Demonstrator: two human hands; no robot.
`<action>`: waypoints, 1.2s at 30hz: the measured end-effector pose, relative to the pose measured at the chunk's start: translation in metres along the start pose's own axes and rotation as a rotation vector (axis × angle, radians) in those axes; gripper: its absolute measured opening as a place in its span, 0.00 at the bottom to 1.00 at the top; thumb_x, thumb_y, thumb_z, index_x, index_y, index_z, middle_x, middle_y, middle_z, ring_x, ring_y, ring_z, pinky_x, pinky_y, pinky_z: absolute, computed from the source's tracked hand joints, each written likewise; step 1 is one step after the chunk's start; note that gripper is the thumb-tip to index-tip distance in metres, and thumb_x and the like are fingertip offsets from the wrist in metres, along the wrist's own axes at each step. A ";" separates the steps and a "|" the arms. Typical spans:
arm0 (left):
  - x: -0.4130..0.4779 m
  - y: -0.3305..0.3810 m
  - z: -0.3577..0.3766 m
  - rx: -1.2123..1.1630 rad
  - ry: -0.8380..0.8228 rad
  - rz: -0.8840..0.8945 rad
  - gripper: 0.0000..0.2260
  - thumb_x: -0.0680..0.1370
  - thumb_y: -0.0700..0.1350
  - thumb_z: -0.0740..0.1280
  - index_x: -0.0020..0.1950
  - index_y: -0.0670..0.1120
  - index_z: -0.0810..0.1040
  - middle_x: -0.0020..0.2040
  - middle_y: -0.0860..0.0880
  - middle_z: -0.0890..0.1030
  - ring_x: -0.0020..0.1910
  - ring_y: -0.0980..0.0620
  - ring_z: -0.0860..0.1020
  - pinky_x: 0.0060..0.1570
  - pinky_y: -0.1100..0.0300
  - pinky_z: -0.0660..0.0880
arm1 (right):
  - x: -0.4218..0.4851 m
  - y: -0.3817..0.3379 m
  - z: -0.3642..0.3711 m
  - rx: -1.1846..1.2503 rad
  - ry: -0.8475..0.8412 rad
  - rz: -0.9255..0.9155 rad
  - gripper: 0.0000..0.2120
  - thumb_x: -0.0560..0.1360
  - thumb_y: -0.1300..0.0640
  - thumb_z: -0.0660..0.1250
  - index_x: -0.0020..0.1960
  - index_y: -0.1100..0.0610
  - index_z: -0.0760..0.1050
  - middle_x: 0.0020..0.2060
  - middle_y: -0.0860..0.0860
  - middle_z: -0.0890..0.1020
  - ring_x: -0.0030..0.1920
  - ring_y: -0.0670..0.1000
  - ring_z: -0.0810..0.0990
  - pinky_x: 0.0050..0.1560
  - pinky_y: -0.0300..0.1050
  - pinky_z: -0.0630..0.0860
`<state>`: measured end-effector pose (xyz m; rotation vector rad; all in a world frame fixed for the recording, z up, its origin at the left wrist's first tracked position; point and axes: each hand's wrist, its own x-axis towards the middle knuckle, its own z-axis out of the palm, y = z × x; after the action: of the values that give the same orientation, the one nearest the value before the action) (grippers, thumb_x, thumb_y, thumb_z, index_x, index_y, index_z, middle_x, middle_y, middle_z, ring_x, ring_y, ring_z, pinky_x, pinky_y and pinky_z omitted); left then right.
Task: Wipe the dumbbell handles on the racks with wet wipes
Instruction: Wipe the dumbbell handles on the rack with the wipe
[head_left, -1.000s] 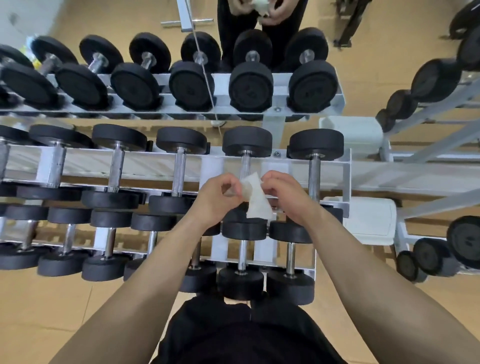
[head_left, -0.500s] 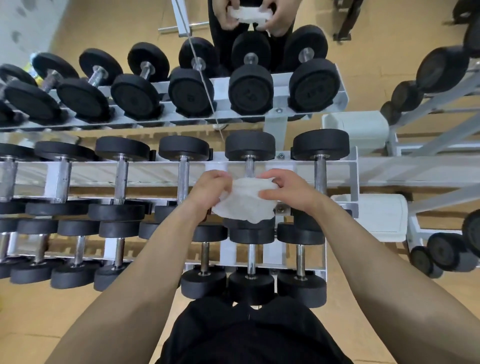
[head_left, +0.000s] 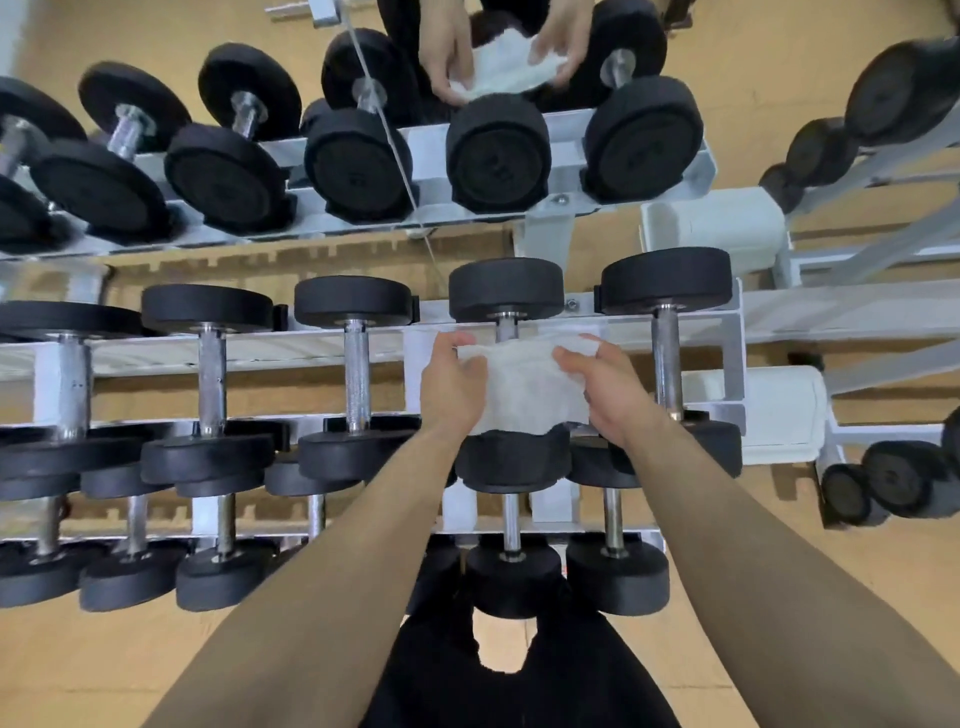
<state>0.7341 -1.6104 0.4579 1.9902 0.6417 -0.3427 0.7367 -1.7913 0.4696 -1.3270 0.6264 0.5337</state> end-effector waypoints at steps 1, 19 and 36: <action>0.006 -0.003 0.004 -0.016 0.008 -0.024 0.10 0.82 0.42 0.63 0.62 0.50 0.73 0.46 0.56 0.74 0.41 0.62 0.72 0.38 0.66 0.68 | 0.007 0.002 0.003 0.003 0.041 0.005 0.12 0.77 0.63 0.69 0.60 0.58 0.80 0.55 0.58 0.85 0.58 0.61 0.84 0.62 0.61 0.79; -0.002 -0.025 0.013 -0.237 0.316 -0.034 0.17 0.81 0.44 0.65 0.69 0.52 0.71 0.67 0.53 0.70 0.57 0.54 0.75 0.51 0.67 0.71 | 0.026 0.038 0.058 -0.552 0.637 -0.259 0.29 0.74 0.54 0.72 0.71 0.57 0.67 0.67 0.56 0.69 0.66 0.59 0.68 0.69 0.54 0.68; -0.015 -0.032 0.037 -0.315 0.365 -0.119 0.06 0.82 0.42 0.61 0.54 0.53 0.70 0.55 0.57 0.72 0.41 0.64 0.73 0.40 0.73 0.68 | 0.095 0.018 0.068 0.186 -0.220 0.298 0.06 0.77 0.55 0.70 0.43 0.55 0.78 0.30 0.50 0.78 0.27 0.46 0.77 0.27 0.40 0.75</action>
<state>0.7048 -1.6352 0.4241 1.7259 0.9827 0.0562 0.8011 -1.7210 0.4003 -0.9883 0.6772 0.8316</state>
